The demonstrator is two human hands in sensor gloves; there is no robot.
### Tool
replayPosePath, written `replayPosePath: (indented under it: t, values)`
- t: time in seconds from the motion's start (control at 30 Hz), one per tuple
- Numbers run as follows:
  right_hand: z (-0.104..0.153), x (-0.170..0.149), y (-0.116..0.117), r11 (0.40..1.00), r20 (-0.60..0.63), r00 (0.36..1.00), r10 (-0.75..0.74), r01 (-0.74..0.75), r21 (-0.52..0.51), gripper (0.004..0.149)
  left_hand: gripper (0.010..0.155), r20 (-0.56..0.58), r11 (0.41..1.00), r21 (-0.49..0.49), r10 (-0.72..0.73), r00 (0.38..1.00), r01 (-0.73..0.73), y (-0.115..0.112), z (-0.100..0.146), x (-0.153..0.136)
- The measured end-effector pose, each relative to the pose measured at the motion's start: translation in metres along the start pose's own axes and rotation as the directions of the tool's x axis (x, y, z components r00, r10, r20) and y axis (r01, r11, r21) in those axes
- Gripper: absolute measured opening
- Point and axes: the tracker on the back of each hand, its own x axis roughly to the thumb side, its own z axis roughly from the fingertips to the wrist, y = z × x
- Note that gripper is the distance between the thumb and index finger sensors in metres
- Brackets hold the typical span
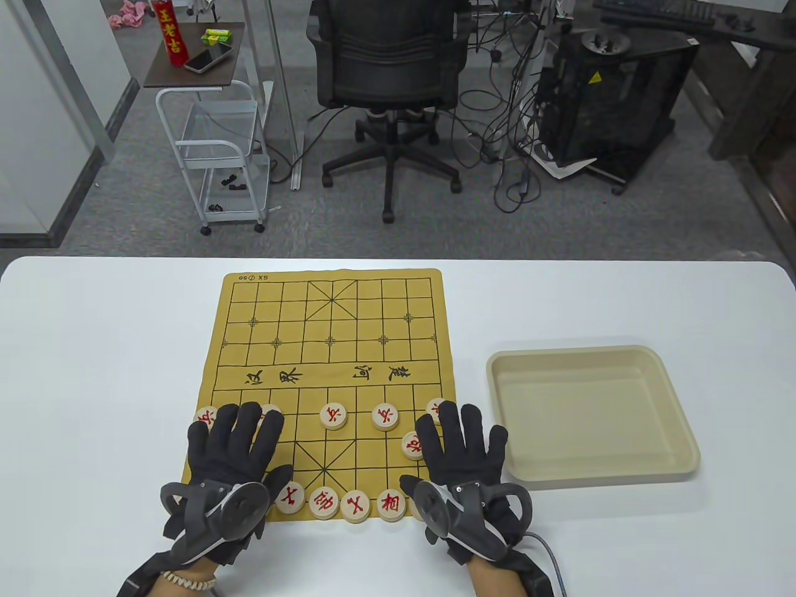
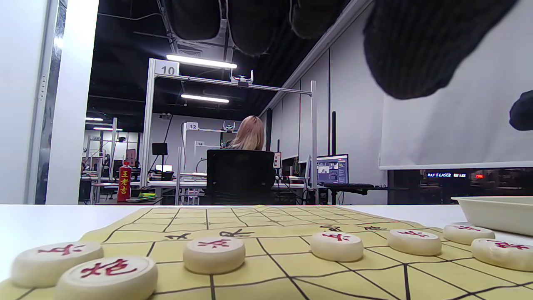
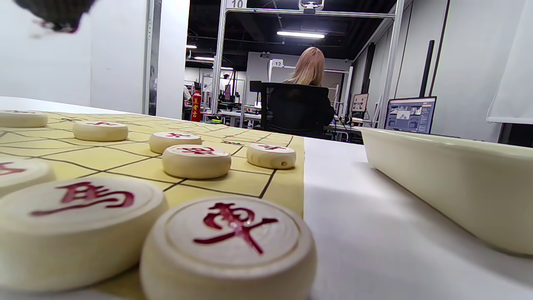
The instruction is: Set up Chinese chess pieces
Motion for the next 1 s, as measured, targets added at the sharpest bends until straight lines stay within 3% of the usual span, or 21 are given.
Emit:
replayPosePath:
  t: [1.0]
  values:
    - [0.0017,0.0061,-0.0004,1.000,0.017,1.000,-0.002,0.002,0.015,0.092,0.085,-0.004,1.000,0.024,0.001,1.000,-0.001,0.0074,0.0038,-0.0017]
